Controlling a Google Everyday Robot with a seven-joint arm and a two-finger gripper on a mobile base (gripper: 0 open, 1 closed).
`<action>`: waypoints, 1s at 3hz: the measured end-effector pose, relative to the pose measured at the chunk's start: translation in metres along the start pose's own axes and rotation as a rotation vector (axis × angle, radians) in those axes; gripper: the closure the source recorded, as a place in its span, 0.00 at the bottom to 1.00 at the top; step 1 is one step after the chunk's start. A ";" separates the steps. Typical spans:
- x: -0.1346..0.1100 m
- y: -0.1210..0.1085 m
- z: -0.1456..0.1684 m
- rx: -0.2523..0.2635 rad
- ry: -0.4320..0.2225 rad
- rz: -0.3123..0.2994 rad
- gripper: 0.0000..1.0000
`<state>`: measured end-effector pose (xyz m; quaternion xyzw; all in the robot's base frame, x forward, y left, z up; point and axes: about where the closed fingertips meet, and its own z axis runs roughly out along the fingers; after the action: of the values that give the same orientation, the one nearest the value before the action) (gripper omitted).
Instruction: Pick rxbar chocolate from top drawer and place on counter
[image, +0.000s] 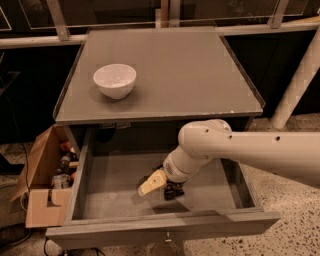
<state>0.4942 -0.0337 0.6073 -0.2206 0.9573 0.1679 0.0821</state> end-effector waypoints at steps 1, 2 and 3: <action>0.000 0.001 0.004 -0.009 0.000 0.001 0.00; 0.000 0.001 0.004 -0.009 0.000 0.000 0.27; 0.000 0.001 0.004 -0.009 0.000 0.000 0.50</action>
Offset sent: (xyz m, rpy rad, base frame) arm 0.0003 0.0019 -0.0033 0.0084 0.0036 0.0016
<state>0.4945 -0.0317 0.6040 -0.2207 0.9565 0.1724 0.0811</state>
